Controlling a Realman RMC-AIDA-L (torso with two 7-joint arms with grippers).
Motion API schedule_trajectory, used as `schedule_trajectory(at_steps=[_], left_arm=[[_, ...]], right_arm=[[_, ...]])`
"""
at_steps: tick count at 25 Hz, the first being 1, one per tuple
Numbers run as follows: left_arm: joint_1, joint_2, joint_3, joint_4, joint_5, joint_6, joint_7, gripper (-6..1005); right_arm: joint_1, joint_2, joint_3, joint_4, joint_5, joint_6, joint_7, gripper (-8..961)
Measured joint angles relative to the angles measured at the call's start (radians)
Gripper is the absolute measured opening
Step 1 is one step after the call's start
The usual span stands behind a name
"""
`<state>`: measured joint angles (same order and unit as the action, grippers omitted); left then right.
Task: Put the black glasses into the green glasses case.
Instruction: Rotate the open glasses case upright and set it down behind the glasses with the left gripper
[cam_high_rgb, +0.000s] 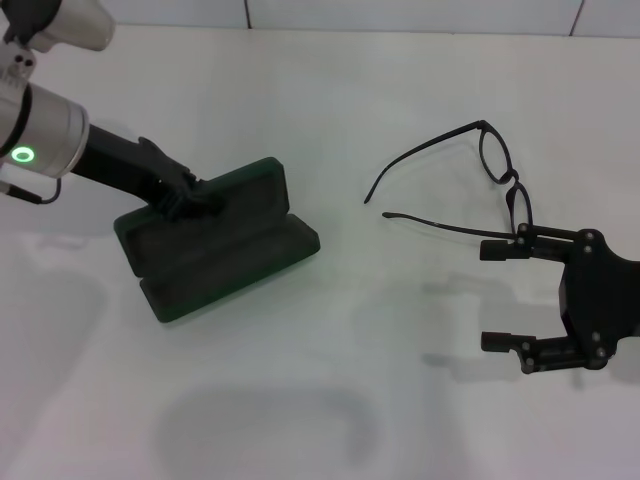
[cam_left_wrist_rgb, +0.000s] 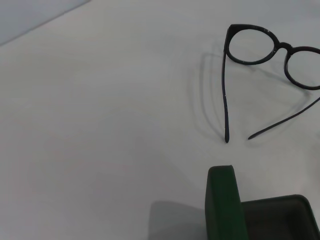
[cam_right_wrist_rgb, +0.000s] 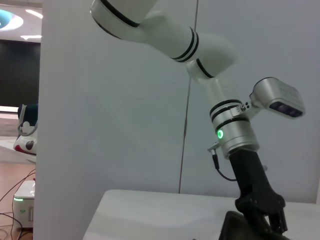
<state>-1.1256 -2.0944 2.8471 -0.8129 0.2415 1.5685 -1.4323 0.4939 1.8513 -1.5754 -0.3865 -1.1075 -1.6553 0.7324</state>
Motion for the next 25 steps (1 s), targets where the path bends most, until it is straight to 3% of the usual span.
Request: schedule_trajectory(at_steps=[11,14,19,25], left_arm=[[-0.046,0.003,0.000,0.062,-0.052,-0.030,0.328,222],[-0.082,0.001,0.000,0.098,-0.060,-0.100,0.349,233],[-0.107,0.000,0.000,0.255,-0.062,-0.258,0.397,252],[-0.129,0.000,0.000,0.357,-0.036,-0.345,0.429,275]], right_arm=[[-0.011,0.007,-0.001,0.001,-0.026,-0.011,-0.006,812],[-0.014,0.008,0.000,0.004,-0.026,-0.011,-0.008,812],[-0.033,0.008,0.005,0.002,-0.026,-0.012,-0.018,813],[-0.048,0.005,0.025,0.003,-0.026,-0.022,-0.018,812]])
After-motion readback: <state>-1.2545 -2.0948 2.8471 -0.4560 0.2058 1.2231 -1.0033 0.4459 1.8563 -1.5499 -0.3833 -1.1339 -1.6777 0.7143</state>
